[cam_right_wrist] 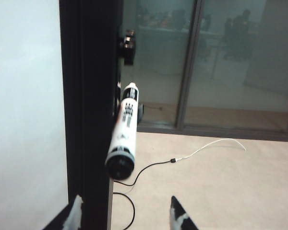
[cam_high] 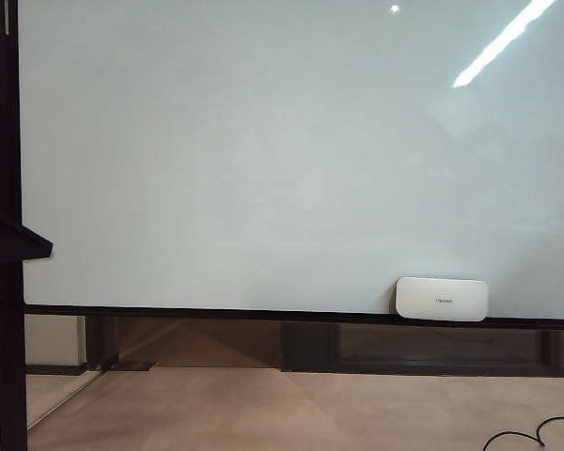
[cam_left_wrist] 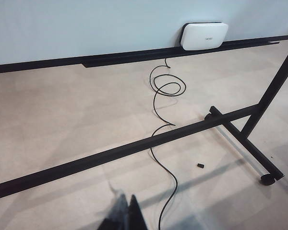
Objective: Reach to the right to find the marker pen, pick it up, and write the number 19 on the whiteboard.
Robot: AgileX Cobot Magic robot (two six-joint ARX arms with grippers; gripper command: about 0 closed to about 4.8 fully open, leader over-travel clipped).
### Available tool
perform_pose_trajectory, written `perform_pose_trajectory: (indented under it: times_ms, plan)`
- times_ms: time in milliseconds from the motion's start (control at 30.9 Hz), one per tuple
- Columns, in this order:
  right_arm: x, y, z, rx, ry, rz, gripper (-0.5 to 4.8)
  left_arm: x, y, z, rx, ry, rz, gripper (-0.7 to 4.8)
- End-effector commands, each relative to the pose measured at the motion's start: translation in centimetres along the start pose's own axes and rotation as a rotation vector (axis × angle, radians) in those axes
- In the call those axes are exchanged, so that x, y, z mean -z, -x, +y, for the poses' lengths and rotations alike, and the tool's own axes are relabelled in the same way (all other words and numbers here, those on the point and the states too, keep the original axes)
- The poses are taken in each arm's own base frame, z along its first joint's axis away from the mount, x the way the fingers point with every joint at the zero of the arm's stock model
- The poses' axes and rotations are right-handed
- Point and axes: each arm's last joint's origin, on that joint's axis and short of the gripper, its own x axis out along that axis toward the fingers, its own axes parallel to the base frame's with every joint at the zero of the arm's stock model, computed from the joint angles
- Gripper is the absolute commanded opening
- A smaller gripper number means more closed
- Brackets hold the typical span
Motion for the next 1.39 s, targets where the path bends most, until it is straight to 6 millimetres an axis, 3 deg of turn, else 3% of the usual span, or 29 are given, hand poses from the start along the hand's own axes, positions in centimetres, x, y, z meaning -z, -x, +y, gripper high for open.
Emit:
perform_pose_trajectory:
  times_ms: [32,388,1100,1392]
  plan:
    - [-0.8,-0.2,-0.2,0.01,0.02,-0.018,2.32,-0.2,0.0,0.0,-0.013,0.0,-0.012,-0.05]
    - [0.5,-2.5,1.1,0.002,0.018,-0.011,2.3,-0.2,0.0,0.1,-0.021,0.002,-0.004,-0.05]
    - [-0.8,-3.8,1.4,0.101,0.057,-0.047,2.08,-0.2,0.0,0.1,-0.02,0.016,-0.005,-0.05]
    - [-0.2,-4.4,1.4,0.104,0.077,-0.042,2.08,-0.2,0.0,0.1,-0.021,0.018,-0.005,-0.05]
